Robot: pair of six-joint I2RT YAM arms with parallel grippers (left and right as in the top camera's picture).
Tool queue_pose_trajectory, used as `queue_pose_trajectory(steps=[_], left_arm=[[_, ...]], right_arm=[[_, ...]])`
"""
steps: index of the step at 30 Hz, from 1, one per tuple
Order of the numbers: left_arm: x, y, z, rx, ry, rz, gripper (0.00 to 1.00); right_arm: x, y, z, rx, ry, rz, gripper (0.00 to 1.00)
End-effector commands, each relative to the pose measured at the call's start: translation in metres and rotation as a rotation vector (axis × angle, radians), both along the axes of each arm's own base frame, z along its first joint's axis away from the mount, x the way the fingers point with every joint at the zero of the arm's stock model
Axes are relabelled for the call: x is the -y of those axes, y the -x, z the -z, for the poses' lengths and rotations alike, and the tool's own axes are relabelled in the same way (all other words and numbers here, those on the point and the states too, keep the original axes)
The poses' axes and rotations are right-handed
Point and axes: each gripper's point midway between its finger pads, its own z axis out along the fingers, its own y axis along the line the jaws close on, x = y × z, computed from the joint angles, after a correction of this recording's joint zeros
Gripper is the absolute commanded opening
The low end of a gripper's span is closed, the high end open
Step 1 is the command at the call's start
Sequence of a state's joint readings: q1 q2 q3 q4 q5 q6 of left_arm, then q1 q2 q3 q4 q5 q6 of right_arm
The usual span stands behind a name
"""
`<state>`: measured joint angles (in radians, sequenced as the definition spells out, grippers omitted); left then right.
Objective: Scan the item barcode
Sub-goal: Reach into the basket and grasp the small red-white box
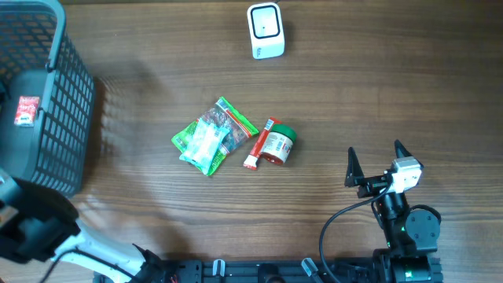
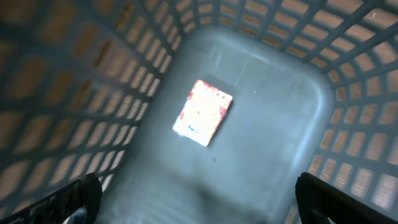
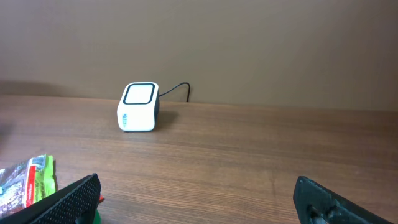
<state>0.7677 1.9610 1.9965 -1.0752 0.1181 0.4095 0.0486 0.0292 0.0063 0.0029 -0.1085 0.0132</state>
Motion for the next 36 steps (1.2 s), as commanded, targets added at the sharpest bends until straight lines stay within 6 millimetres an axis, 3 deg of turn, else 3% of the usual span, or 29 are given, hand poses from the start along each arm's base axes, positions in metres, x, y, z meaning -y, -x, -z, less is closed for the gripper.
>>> queue_pose_trajectory(steps=[1, 8, 18, 26, 31, 35, 36], left_arm=[[-0.004, -0.019, 0.034, -0.013, 0.035, 0.076, 0.95], [-0.021, -0.035, 0.076, -0.029, 0.042, 0.072, 0.97], [-0.02, -0.049, 0.139, -0.091, 0.1, 0.094, 0.96], [-0.02, -0.049, 0.176, -0.132, 0.138, 0.092, 0.96], [-0.019, -0.046, 0.187, -0.148, 0.158, 0.088, 0.87], [-0.015, -0.043, 0.189, -0.161, 0.171, 0.088, 0.66], [-0.015, -0.043, 0.189, -0.165, 0.174, 0.088, 0.65]], right_arm=[[0.001, 0.0, 0.0, 0.003, 0.006, 0.002, 1.0], [0.001, 0.0, 0.0, 0.003, 0.006, 0.002, 1.0], [0.001, 0.0, 0.0, 0.003, 0.006, 0.002, 1.0], [0.001, 0.0, 0.0, 0.003, 0.006, 0.002, 1.0], [0.001, 0.0, 0.0, 0.003, 0.006, 0.002, 1.0], [0.001, 0.0, 0.0, 0.003, 0.006, 0.002, 1.0], [0.001, 0.0, 0.0, 0.003, 0.005, 0.002, 1.0]])
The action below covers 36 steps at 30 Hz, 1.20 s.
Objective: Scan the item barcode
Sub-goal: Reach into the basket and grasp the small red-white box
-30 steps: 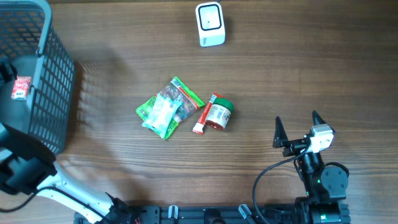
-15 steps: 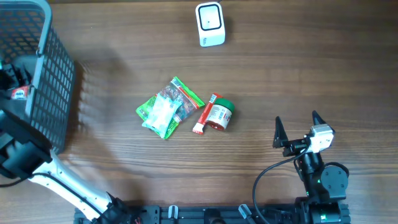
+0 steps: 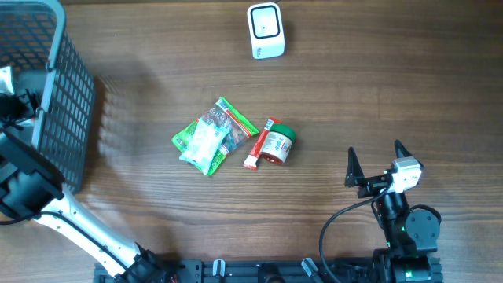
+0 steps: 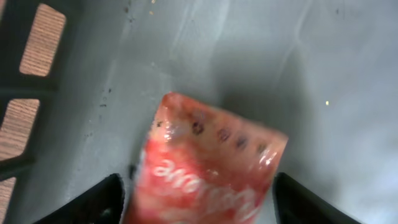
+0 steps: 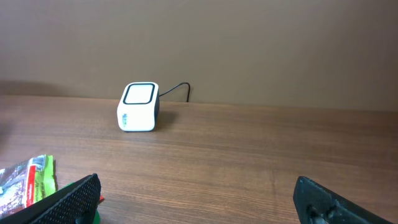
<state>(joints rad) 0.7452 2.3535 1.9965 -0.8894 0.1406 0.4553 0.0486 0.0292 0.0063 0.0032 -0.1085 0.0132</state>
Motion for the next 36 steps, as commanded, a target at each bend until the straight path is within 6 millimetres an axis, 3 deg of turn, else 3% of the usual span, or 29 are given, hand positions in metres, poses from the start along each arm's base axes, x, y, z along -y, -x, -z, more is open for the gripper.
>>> queue_pose_trajectory(steps=[1, 11, 16, 22, 28, 32, 36], left_arm=[[0.008, 0.003, 0.014, -0.025, 0.04, 0.014, 0.64], [0.013, 0.01, 0.016, -0.052, 0.065, 0.014, 0.46], [0.011, 0.007, -0.007, -0.018, 0.034, 0.013, 0.4], [0.009, 0.004, -0.071, 0.072, -0.048, 0.01, 0.4], [0.02, 0.017, -0.16, 0.18, -0.147, 0.009, 0.4], [0.039, 0.038, -0.225, 0.258, -0.202, -0.014, 0.4], [0.077, 0.069, -0.28, 0.329, -0.197, -0.038, 0.4]], right_arm=[[0.001, 0.0, 0.0, 0.003, 0.006, 0.002, 1.0], [0.001, 0.0, 0.0, 0.002, 0.006, 0.002, 1.0], [0.001, 0.0, 0.0, 0.002, 0.006, 0.002, 1.0], [0.001, 0.0, 0.0, 0.003, 0.006, 0.002, 1.0], [0.001, 0.0, 0.0, 0.003, 0.006, 0.002, 1.0], [0.001, 0.0, 0.0, 0.002, 0.006, 0.002, 1.0], [0.001, 0.0, 0.0, 0.002, 0.006, 0.002, 1.0]])
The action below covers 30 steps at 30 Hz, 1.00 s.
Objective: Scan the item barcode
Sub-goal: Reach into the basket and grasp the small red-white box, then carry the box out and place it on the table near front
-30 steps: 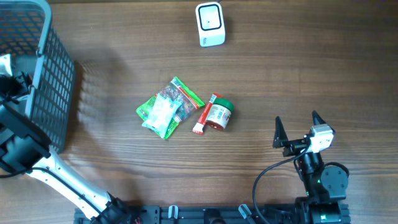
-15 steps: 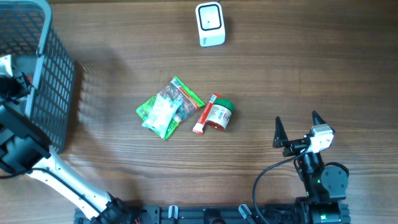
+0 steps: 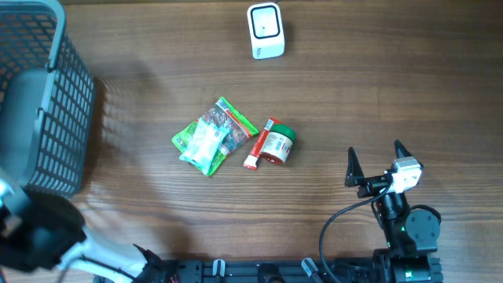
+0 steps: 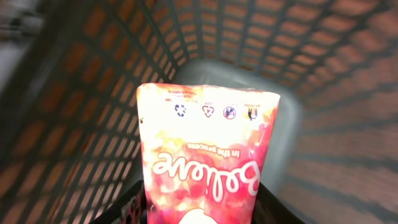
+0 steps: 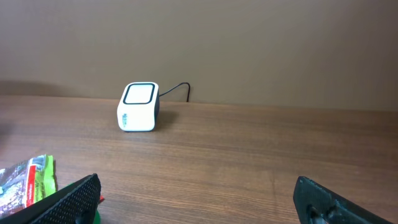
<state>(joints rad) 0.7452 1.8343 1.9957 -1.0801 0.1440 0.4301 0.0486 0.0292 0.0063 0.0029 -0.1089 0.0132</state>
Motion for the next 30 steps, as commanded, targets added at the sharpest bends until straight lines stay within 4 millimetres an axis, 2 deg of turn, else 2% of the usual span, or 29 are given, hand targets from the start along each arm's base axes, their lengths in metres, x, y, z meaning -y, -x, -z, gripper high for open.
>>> queue_pose_trajectory(steps=[1, 4, 5, 9, 15, 21, 26, 30], left_arm=[[0.045, 0.03, -0.055, 0.091, 0.026, 0.006, 0.4], [0.089, 0.057, -0.073, 0.085, 0.074, 0.051, 0.39], [0.099, 0.062, -0.075, 0.08, 0.086, 0.063, 0.39], [0.161, 0.089, -0.078, 0.027, 0.175, 0.157, 0.4], [0.22, 0.098, -0.067, -0.069, 0.263, 0.278, 0.41], [0.269, 0.084, -0.026, -0.175, 0.345, 0.43, 0.41], [0.31, 0.077, 0.033, -0.295, 0.377, 0.565, 0.43], [0.344, 0.076, 0.079, -0.364, 0.379, 0.676, 0.48]], right_arm=[[0.001, 0.0, 0.0, 0.003, 0.006, 0.002, 1.0], [0.001, 0.0, 0.0, 0.003, 0.006, 0.002, 1.0], [0.001, 0.0, 0.0, 0.003, 0.006, 0.003, 1.0], [0.001, 0.0, 0.0, 0.003, 0.006, 0.003, 1.0], [0.001, 0.0, 0.0, 0.003, 0.006, 0.002, 1.0], [0.001, 0.0, 0.0, 0.003, 0.006, 0.003, 1.0], [0.001, 0.0, 0.0, 0.003, 0.006, 0.002, 1.0], [0.001, 0.0, 0.0, 0.003, 0.006, 0.002, 1.0]])
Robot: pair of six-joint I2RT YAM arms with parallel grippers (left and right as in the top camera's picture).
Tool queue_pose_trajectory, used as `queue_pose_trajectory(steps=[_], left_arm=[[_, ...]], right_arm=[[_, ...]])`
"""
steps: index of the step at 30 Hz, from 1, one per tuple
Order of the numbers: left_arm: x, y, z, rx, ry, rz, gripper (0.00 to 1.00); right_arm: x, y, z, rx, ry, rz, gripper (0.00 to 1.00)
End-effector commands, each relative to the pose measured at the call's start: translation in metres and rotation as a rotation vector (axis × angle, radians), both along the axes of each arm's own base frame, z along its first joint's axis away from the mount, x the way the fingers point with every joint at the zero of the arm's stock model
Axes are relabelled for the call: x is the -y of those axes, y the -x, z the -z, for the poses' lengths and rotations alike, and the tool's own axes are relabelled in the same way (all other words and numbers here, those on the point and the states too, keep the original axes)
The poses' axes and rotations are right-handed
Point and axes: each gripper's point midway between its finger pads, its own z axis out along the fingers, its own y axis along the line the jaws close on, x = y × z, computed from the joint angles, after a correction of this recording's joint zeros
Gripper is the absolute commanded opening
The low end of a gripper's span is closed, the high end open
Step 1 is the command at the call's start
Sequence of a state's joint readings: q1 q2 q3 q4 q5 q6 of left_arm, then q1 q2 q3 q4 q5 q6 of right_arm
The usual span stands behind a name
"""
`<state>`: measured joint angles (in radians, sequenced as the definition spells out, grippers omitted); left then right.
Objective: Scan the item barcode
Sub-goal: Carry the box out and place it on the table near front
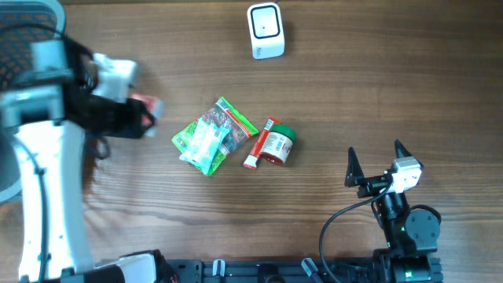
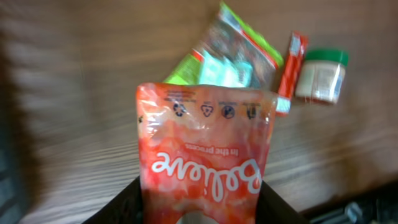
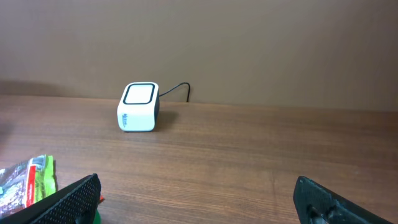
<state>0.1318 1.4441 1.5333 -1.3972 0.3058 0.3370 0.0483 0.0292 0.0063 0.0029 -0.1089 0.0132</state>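
A red pouch [image 2: 205, 149] with white lettering hangs over the table, and my left gripper [image 2: 198, 208] is shut on its lower edge. From overhead the pouch [image 1: 147, 105] and left gripper [image 1: 135, 115] are just left of the green packets [image 1: 208, 137]. The white barcode scanner [image 1: 266, 30] stands at the far edge of the table, also in the right wrist view as the scanner [image 3: 138, 107]. My right gripper [image 1: 376, 157] rests open and empty at the front right, the same gripper [image 3: 196, 199] facing the scanner.
A dark mesh basket [image 1: 43, 6] stands at the far left behind my left arm. In the middle lie the green packets [image 2: 224, 56], a red tube [image 1: 259, 144] and a small green-lidded jar [image 1: 277, 144].
My left gripper has moved with the red pouch from above the basket to over the table, just left of the green packets. The right arm has not moved.
My left gripper hung open over the red pouch lying on the basket floor. Then it was down at the pouch with its fingers either side. After that it held the pouch up above the basket, and now holds it over the table.
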Motion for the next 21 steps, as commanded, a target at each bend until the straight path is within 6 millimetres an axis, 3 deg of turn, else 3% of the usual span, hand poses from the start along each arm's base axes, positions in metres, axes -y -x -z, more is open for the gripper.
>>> queue_pose_trajectory(steps=[1, 3, 6, 12, 21], left_arm=[[0.036, 0.006, 0.04, -0.065, 0.025, 0.111, 0.49], [0.052, 0.007, 0.054, -0.068, 0.024, 0.165, 0.57], [0.074, 0.01, 0.064, -0.066, 0.022, 0.241, 0.98], [0.096, 0.013, 0.061, -0.041, 0.015, 0.32, 1.0], [0.089, 0.009, 0.061, -0.033, -0.032, 0.31, 1.0]], right_arm=[[0.001, 0.0, 0.0, 0.003, 0.005, 0.002, 1.0], [0.001, 0.0, 0.0, 0.003, 0.006, 0.002, 1.0], [0.001, 0.0, 0.0, 0.003, 0.006, 0.002, 1.0], [0.001, 0.0, 0.0, 0.003, 0.006, 0.002, 1.0], [0.001, 0.0, 0.0, 0.003, 0.006, 0.002, 1.0]])
